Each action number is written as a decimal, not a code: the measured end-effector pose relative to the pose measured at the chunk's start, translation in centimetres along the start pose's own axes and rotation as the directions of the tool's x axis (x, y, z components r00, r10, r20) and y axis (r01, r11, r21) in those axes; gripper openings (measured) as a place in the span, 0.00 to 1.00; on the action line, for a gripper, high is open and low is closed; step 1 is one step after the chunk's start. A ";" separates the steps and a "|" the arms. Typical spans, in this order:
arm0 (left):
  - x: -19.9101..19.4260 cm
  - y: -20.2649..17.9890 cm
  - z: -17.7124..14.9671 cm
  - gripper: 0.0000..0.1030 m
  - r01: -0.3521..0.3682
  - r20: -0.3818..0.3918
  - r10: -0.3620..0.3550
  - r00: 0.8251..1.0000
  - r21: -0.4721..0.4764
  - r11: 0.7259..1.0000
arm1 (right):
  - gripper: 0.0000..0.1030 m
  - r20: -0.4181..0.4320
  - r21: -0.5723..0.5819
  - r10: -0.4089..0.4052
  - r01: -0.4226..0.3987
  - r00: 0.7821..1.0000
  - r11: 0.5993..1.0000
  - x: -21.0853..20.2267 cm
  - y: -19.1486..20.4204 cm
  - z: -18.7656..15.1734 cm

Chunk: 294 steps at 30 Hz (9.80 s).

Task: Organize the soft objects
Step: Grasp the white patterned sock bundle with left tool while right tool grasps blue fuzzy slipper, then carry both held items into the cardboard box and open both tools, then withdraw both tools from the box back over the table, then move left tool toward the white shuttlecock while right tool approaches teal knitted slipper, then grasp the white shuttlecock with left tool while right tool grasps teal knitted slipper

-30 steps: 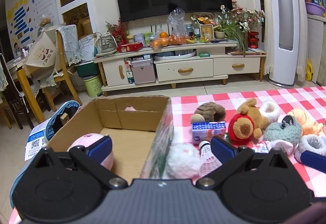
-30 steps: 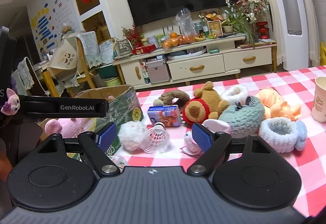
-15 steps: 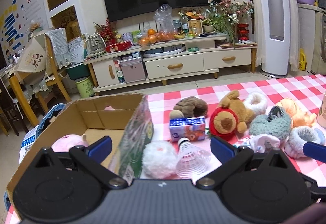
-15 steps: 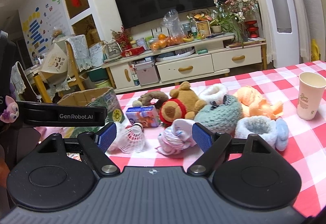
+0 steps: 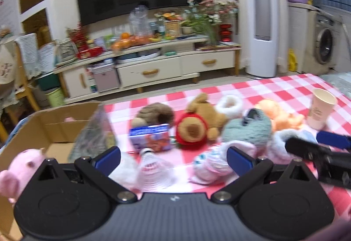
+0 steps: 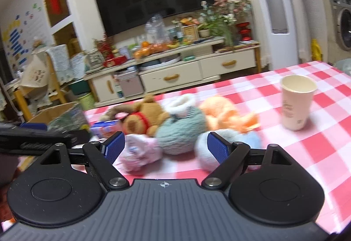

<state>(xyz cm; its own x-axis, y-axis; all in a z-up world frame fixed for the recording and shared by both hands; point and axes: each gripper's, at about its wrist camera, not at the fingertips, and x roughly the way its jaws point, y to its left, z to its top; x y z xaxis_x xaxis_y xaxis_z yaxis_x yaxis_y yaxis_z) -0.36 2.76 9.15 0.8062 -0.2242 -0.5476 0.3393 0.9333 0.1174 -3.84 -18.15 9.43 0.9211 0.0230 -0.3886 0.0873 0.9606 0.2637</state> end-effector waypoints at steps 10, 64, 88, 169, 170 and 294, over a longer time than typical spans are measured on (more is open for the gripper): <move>3.4 -3.1 -1.2 0.99 0.099 -0.060 -0.096 0.994 0.054 0.994 | 1.00 -0.075 0.074 -0.132 0.138 0.988 0.988 2.1 -2.9 -0.3; 4.7 -0.7 -1.7 0.58 0.157 -0.137 -0.178 0.974 -0.154 0.976 | 0.54 -0.205 -0.022 -0.128 0.127 0.970 0.992 7.3 -4.8 -0.5; -0.6 5.0 -0.7 0.58 0.220 -0.002 -0.228 0.974 -0.256 0.941 | 0.48 -0.100 -0.008 -0.173 0.173 0.980 0.985 4.7 -3.2 -0.9; -4.5 15.7 -1.6 0.95 -0.258 -0.011 0.266 0.964 -0.279 0.925 | 0.97 -0.108 -0.262 0.220 -0.241 0.970 0.934 2.4 13.6 1.7; -4.4 15.5 -1.6 0.95 -0.256 -0.012 0.263 0.965 -0.276 0.926 | 0.97 -0.105 -0.255 0.216 -0.236 0.971 0.938 2.3 13.4 1.7; 8.6 0.6 -0.4 0.00 -0.067 -0.185 0.076 0.980 0.055 0.996 | 0.83 -0.130 0.006 0.047 -0.047 0.990 0.999 11.4 5.3 0.6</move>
<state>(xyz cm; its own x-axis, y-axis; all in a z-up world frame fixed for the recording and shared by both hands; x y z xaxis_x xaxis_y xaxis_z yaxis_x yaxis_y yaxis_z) 6.53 1.49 4.16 0.7263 -0.0967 -0.6805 0.3102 0.9296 0.1990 7.31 -12.97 6.91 0.8671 0.1037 -0.4871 0.0464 0.9570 0.2865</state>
